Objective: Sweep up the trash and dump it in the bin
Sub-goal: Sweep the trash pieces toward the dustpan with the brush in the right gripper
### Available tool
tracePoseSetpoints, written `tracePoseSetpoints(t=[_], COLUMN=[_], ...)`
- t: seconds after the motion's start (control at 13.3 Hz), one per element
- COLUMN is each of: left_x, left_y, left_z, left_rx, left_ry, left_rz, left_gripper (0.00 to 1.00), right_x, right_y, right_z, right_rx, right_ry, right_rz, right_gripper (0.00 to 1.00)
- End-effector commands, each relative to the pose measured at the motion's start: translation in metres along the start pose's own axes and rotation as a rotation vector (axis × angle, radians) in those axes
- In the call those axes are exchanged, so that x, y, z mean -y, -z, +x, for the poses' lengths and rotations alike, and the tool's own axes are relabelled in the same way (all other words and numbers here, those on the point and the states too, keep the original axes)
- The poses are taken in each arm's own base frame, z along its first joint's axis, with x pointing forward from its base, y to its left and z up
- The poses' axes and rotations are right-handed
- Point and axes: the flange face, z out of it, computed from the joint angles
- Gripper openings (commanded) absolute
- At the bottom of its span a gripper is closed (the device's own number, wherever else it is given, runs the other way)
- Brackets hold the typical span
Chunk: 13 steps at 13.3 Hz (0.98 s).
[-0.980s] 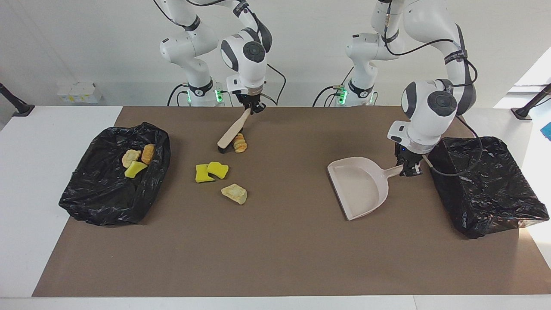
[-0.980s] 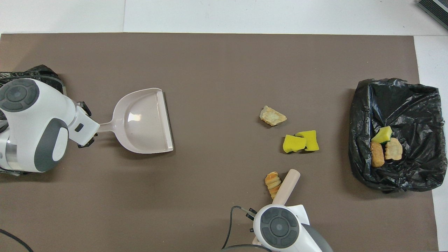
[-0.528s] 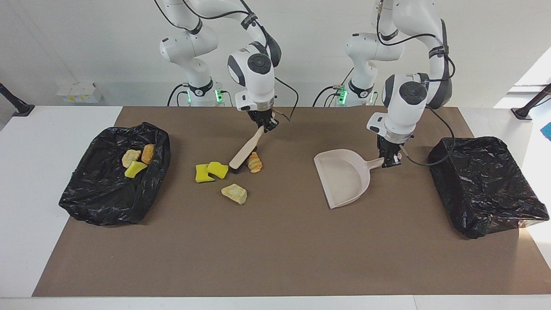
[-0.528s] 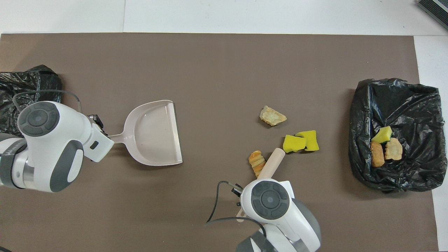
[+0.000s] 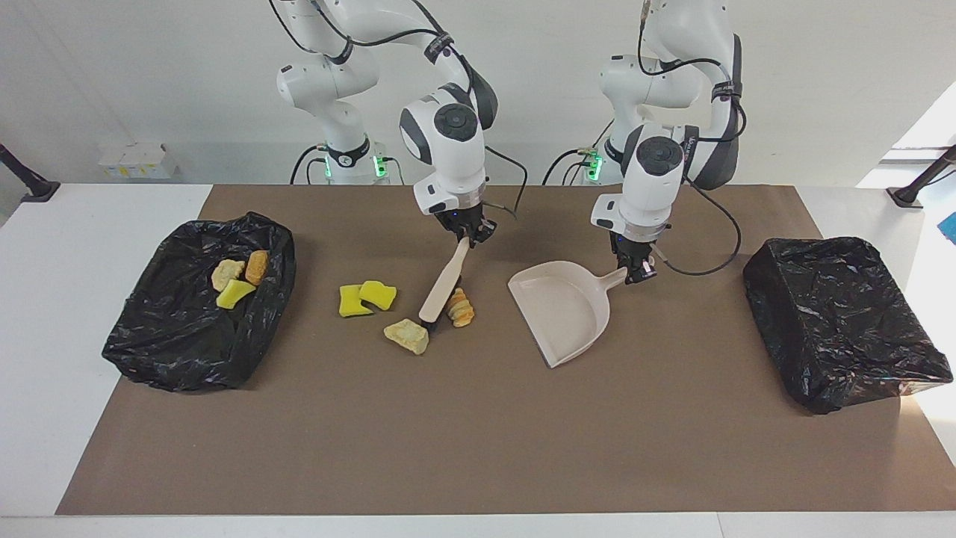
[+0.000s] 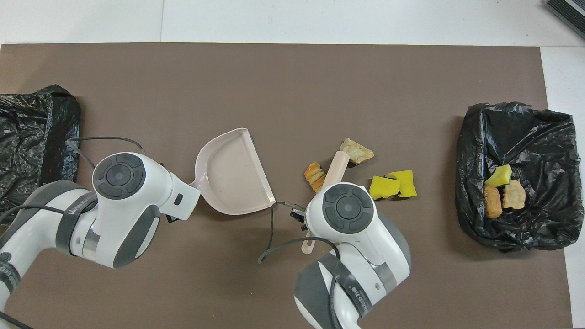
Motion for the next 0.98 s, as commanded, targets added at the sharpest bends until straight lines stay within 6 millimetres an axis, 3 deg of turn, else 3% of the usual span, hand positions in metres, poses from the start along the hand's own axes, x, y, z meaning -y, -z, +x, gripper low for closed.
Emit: tracePoseSetpoints(t=[0.0,0.23,0.45,0.75,0.91], left_x=[0.002,-0.002,-0.001,-0.003,-0.005], left_y=[-0.002,0.000,0.001,0.001,0.000], left_z=[-0.002,0.003,0.004,0.006,0.009], left_rx=[0.005,0.021,0.017,0.013,0.016], left_ry=[0.025,-0.010,-0.011,-0.011,-0.017], left_rz=[0.019,0.040,0.045,0.045,0.042], left_gripper=[0.00,0.00,0.00,0.00,0.00], right_x=[-0.029,-0.083,-0.122,-0.195,-0.216], right_y=[0.046,0.057,0.072,0.048,0.044], right_z=[0.024,0.046,0.070,0.084,0.091], right_rx=[-0.028,0.008,-0.019,-0.011,-0.024], right_ry=[0.102,0.179,0.290,0.498,0.549], right_rz=[0.002,-0.043,-0.054,-0.104,-0.142], right_gripper=[0.00,0.00,0.00,0.00,0.00])
